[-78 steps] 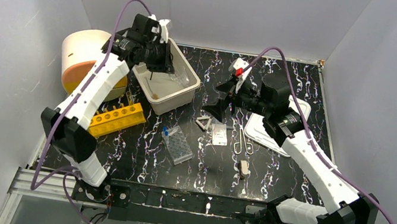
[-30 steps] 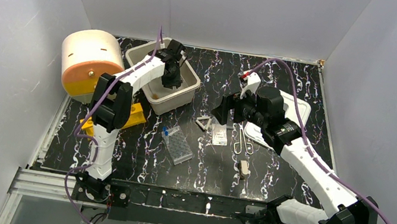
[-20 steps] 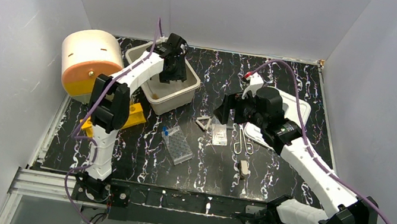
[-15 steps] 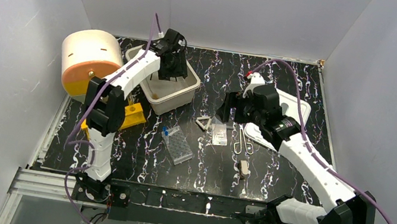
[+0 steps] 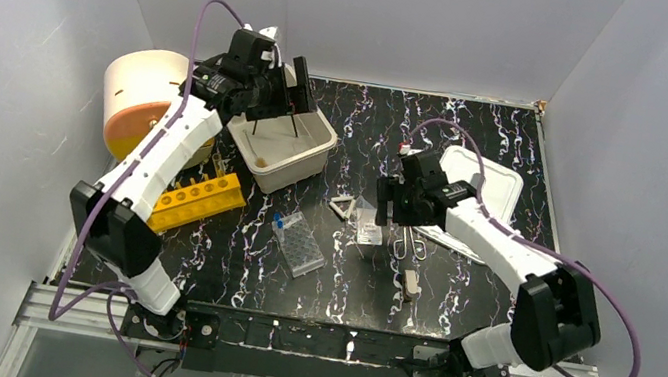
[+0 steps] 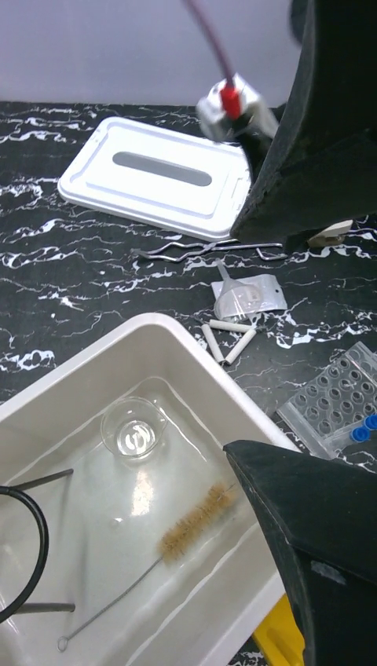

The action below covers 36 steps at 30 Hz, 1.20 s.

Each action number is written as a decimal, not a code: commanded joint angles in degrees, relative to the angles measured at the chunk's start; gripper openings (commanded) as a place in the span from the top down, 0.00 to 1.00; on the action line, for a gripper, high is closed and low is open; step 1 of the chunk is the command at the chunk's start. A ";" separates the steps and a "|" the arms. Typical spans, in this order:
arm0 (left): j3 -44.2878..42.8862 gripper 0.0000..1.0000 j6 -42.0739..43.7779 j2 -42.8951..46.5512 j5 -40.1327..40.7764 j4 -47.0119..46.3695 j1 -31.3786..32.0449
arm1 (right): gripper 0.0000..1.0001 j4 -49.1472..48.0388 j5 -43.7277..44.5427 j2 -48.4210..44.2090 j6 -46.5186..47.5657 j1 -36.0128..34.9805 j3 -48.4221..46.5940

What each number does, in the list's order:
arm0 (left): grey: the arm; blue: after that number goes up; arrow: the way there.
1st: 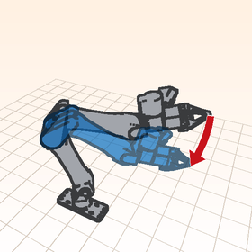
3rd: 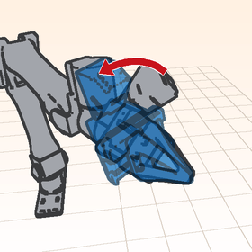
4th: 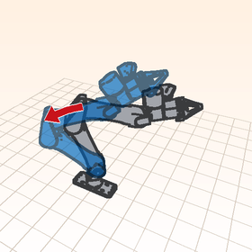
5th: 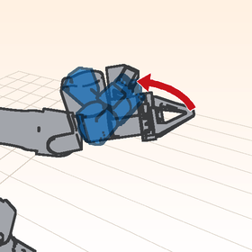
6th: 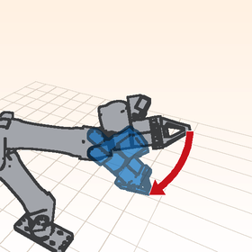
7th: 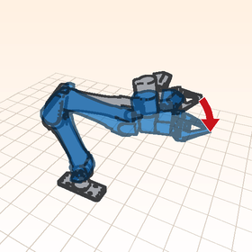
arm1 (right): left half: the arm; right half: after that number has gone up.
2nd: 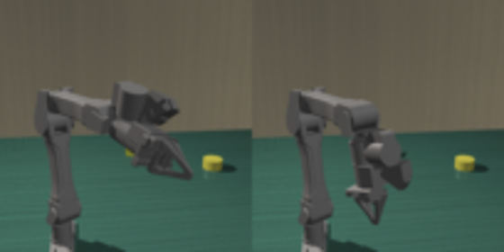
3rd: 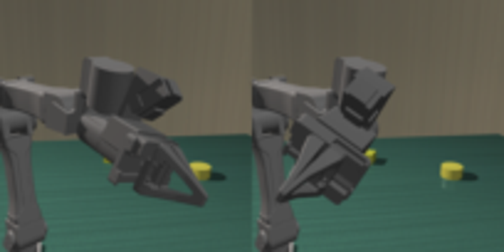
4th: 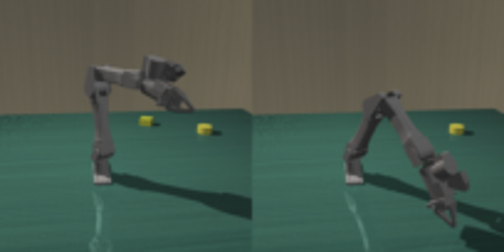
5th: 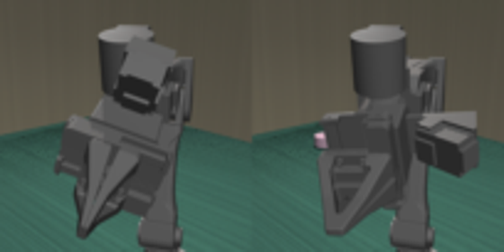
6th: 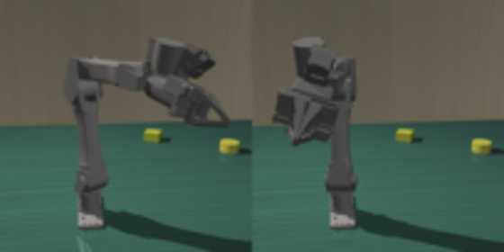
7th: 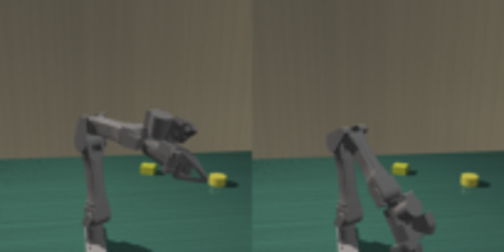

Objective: Organize the chemistry lab equipment

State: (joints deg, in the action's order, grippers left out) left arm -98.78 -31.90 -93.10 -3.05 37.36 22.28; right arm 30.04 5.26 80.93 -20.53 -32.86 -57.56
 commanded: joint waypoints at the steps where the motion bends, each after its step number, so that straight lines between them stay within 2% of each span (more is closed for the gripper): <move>1: 2.81 0.02 2.48 4.76 -4.07 1.00 -0.68 | 0.18 -1.86 -6.28 3.38 14.24 0.00 -2.32; 9: 6.07 0.02 3.00 8.46 -11.10 0.49 -1.67 | 0.35 -11.02 -5.75 9.33 30.78 0.42 -2.48; 15: 3.35 0.02 3.33 6.62 -13.23 -0.30 -2.18 | 0.37 -14.31 -9.93 13.20 39.11 1.41 -3.10; 18: 1.81 0.02 4.09 5.57 -13.17 -0.13 -2.17 | 0.49 -14.51 -12.57 15.08 43.86 1.85 -3.20; 21: 1.32 0.02 3.56 5.27 -13.32 0.09 -2.19 | 0.55 -12.77 -12.85 17.69 45.87 3.03 -5.84; 27: 2.88 0.02 3.20 5.32 -14.36 -0.37 -2.22 | 0.54 -13.06 -13.58 19.66 47.09 4.27 -7.90; 36: 2.28 0.02 3.38 4.13 -14.45 -0.19 -2.22 | 0.51 -11.59 -20.04 22.47 49.16 4.28 -8.31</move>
State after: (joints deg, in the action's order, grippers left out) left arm -95.39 -28.97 -88.20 -15.90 36.91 20.36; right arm 17.89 -10.13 101.45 26.50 -28.58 -63.09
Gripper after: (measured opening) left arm 0.982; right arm 0.490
